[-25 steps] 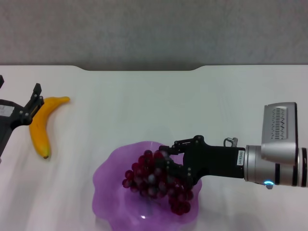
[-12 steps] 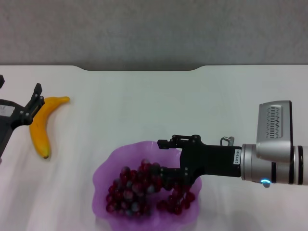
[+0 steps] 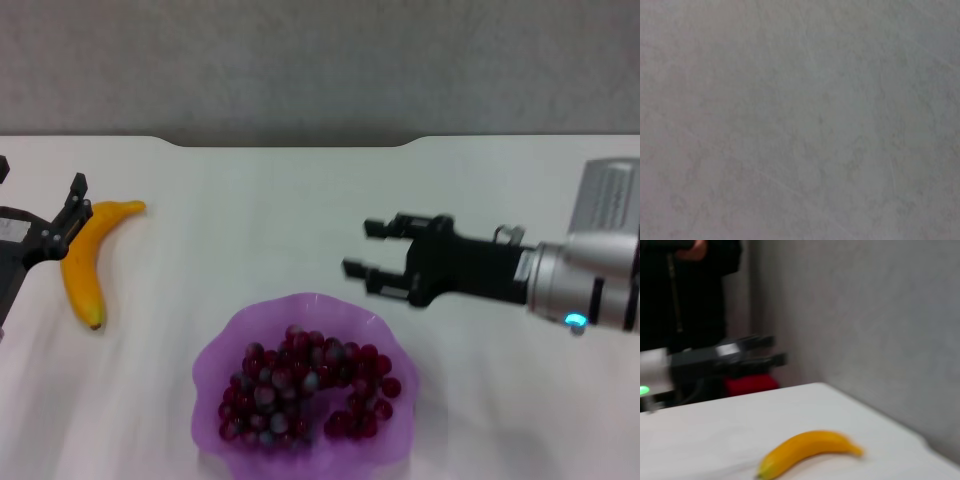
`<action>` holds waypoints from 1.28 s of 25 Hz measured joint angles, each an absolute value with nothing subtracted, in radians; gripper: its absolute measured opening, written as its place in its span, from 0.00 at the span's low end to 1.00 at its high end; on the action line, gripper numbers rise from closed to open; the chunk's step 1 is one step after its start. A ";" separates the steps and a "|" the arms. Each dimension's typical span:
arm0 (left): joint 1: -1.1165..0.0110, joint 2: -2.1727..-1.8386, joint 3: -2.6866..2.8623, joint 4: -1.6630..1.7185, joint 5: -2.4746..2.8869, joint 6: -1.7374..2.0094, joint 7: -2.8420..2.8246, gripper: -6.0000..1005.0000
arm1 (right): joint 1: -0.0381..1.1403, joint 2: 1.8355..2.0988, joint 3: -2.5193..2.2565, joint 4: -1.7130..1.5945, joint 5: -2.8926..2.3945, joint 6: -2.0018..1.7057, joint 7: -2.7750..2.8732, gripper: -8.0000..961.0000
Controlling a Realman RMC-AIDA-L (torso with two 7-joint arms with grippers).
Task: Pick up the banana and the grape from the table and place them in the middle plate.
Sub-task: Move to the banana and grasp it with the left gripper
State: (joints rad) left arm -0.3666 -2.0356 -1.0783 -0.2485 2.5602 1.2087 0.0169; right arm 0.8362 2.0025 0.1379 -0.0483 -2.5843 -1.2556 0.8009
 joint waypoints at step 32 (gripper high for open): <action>-0.374 -2.033 -1.049 -0.241 2.560 1.190 0.010 0.90 | 0.507 2.012 0.203 0.129 -1.484 -1.319 -0.068 0.01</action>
